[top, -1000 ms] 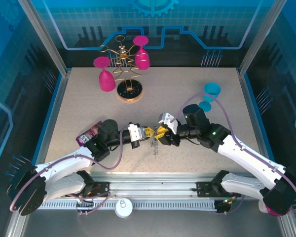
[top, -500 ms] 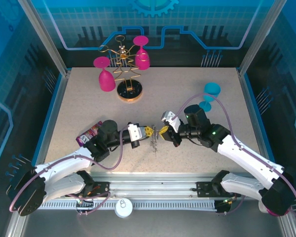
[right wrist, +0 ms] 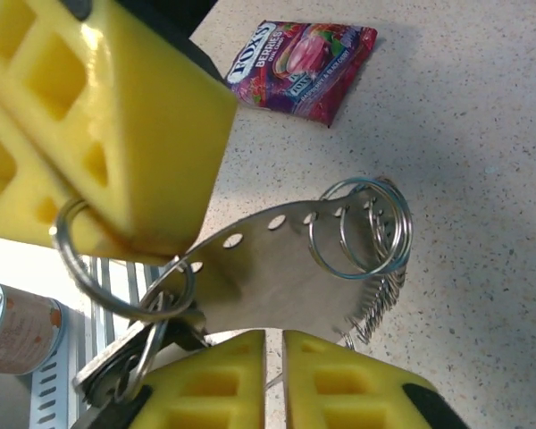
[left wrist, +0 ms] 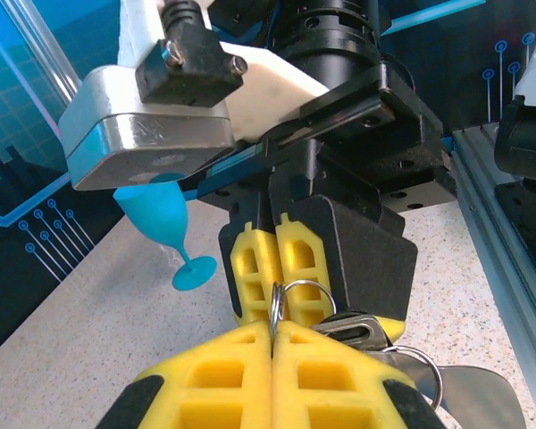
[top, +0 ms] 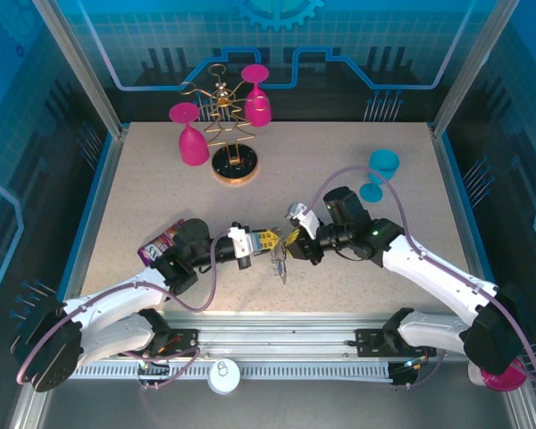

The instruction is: Put the keys on the keyring

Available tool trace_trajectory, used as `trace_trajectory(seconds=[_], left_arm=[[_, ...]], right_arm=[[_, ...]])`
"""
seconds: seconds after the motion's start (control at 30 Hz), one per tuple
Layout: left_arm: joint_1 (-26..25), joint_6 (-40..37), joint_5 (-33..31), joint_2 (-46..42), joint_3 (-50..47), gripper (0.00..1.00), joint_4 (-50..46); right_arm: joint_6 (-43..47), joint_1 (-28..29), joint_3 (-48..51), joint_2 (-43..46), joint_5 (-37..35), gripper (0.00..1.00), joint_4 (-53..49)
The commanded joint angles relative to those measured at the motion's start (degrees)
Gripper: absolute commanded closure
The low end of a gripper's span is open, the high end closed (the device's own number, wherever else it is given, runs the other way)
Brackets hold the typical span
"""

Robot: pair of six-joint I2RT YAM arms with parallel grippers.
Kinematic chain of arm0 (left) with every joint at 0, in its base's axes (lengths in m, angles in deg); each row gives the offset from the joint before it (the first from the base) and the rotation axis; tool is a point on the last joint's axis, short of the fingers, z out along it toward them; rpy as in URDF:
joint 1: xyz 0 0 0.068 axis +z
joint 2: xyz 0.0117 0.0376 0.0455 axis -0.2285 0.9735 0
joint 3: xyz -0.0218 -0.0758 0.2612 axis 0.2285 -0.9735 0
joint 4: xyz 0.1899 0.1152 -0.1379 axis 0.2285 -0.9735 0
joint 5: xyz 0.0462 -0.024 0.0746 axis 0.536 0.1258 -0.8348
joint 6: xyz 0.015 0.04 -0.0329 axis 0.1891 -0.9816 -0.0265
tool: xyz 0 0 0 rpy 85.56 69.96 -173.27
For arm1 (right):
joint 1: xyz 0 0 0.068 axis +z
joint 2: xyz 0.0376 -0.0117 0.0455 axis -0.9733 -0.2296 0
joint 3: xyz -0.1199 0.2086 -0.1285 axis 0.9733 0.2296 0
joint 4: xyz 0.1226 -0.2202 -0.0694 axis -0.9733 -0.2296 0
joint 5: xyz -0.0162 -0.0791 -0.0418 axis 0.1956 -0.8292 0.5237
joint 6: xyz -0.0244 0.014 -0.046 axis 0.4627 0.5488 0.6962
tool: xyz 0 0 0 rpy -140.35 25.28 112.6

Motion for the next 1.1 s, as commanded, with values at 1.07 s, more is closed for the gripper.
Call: trace_trajectory(seconds=[1.07], left_arm=[[-0.1,2.2,2.3,0.4,-0.8,1.0,5.3]], right_arm=[[11.1,1.8,5.2,7.0,2.5,1.0,14.2]])
